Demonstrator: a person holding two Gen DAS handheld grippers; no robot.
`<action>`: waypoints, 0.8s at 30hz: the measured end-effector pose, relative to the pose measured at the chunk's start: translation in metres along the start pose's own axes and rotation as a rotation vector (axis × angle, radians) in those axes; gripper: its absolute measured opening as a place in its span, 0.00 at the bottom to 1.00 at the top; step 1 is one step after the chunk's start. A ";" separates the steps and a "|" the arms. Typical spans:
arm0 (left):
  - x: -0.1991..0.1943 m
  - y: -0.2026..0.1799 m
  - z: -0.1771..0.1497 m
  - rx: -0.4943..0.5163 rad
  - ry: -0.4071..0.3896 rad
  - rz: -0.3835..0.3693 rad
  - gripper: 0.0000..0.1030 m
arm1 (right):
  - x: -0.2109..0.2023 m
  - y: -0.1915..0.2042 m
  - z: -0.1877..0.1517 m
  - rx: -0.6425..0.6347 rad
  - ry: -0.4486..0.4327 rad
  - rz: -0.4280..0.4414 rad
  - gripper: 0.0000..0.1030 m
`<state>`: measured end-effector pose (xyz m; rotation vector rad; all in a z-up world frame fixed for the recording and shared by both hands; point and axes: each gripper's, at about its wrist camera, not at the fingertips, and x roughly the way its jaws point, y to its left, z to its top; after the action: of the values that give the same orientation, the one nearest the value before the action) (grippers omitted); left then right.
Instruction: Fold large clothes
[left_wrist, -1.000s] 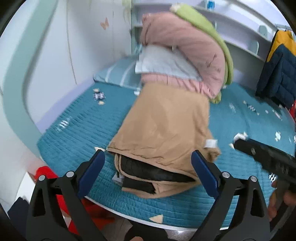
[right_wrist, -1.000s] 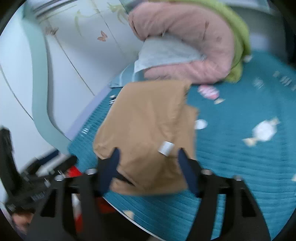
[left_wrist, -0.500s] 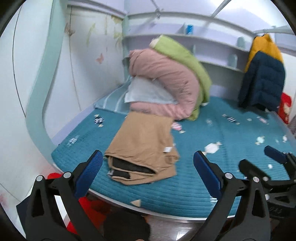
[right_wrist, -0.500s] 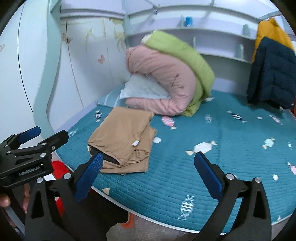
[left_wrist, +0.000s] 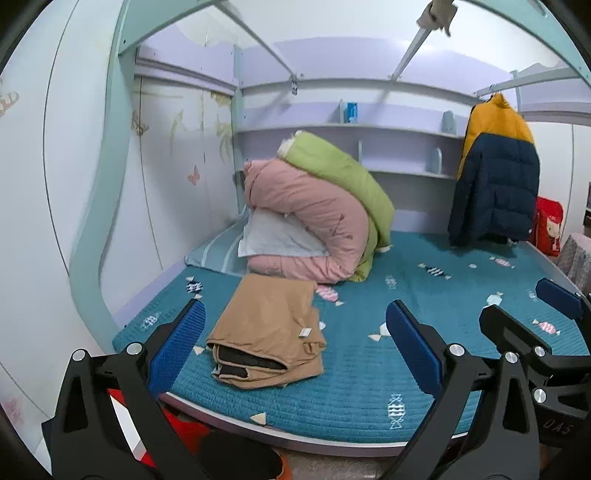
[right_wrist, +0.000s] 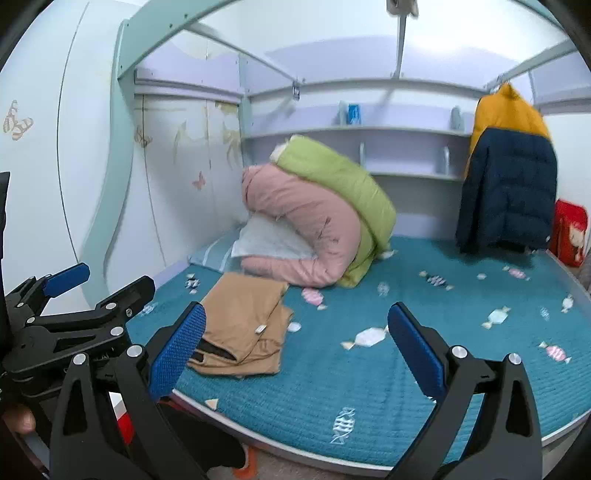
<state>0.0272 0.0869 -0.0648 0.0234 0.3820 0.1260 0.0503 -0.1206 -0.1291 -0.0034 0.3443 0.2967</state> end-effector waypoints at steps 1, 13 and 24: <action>-0.004 -0.002 0.001 0.001 -0.008 -0.002 0.95 | -0.004 0.000 0.001 -0.002 -0.010 -0.006 0.93; -0.048 -0.021 0.013 0.022 -0.134 0.006 0.95 | -0.042 -0.013 0.009 0.009 -0.104 -0.042 0.93; -0.062 -0.031 0.016 0.026 -0.174 -0.001 0.95 | -0.055 -0.021 0.007 0.025 -0.134 -0.057 0.93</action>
<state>-0.0199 0.0485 -0.0282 0.0594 0.2095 0.1166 0.0097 -0.1562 -0.1053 0.0316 0.2143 0.2346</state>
